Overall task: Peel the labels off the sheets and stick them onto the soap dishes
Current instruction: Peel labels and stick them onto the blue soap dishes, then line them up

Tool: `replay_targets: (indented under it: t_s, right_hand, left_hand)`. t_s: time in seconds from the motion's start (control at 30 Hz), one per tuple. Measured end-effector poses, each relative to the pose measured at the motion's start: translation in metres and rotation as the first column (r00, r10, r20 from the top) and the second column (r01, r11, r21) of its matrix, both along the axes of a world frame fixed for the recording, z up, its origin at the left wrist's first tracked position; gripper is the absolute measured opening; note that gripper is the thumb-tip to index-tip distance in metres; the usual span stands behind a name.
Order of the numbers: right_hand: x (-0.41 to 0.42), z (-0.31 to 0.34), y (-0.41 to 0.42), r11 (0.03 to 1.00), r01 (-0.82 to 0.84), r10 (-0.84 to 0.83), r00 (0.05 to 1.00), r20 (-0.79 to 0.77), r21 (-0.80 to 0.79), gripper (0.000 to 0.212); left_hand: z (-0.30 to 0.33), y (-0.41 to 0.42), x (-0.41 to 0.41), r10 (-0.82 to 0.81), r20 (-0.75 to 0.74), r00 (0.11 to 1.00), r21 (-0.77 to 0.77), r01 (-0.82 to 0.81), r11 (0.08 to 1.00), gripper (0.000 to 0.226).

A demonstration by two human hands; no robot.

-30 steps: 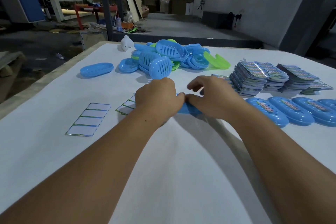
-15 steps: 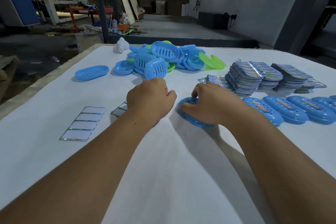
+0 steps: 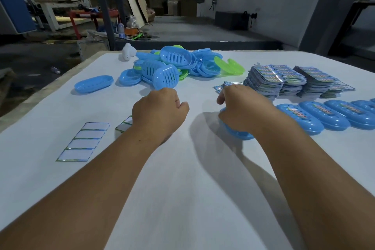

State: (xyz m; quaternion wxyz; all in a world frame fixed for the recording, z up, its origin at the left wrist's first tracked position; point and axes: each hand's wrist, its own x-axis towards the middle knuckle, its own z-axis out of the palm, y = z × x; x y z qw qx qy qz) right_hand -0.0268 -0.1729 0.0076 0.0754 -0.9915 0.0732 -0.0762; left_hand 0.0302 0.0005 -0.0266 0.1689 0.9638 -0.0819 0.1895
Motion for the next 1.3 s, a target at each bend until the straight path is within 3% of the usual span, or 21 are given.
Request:
replay_targets:
  t_s: [0.43,0.5,0.6,0.73,0.9,1.03,1.2,1.3]
  right_hand:
    - [0.0,0.001,-0.005,0.999,0.022,-0.022,1.0,-0.002,0.026,0.039]
    - [0.002,-0.002,-0.002,0.999,-0.005,0.005,1.0,0.008,0.041,0.042]
    - [0.005,-0.007,0.002,0.996,-0.031,0.029,0.999,0.024,0.079,0.047]
    - [0.012,-0.013,0.003,0.994,-0.049,0.044,0.998,0.049,0.102,0.045]
    - [0.02,-0.02,0.002,0.989,-0.073,0.063,0.994,0.084,0.125,0.038]
    - [0.021,-0.022,0.005,0.979,-0.096,0.084,0.994,0.076,0.178,0.036]
    - [0.022,-0.025,0.008,0.971,-0.099,0.09,0.995,0.052,0.216,0.031]
    - [0.024,-0.026,0.008,0.974,-0.094,0.081,0.994,0.069,0.207,0.031]
  left_hand:
    - [0.0,0.01,0.005,0.036,-0.003,0.999,-0.025,-0.036,0.999,0.028]
    - [0.002,0.016,0.01,0.044,0.032,0.999,-0.082,-0.041,0.996,0.022]
    - [0.003,0.024,0.022,0.011,0.017,1.0,-0.206,-0.007,0.979,0.029]
    - [0.005,0.028,0.032,-0.121,-0.084,0.989,-0.48,0.066,0.875,0.031]
    - [0.001,0.029,0.041,-0.192,-0.074,0.979,-0.567,0.117,0.815,0.044]
    - [-0.003,0.029,0.049,-0.226,-0.063,0.972,-0.571,0.151,0.807,0.047]
    - [-0.005,0.023,0.053,-0.304,-0.152,0.94,-0.58,0.165,0.798,0.045]
    - [-0.004,0.018,0.051,-0.245,-0.115,0.963,-0.358,0.19,0.914,0.043]
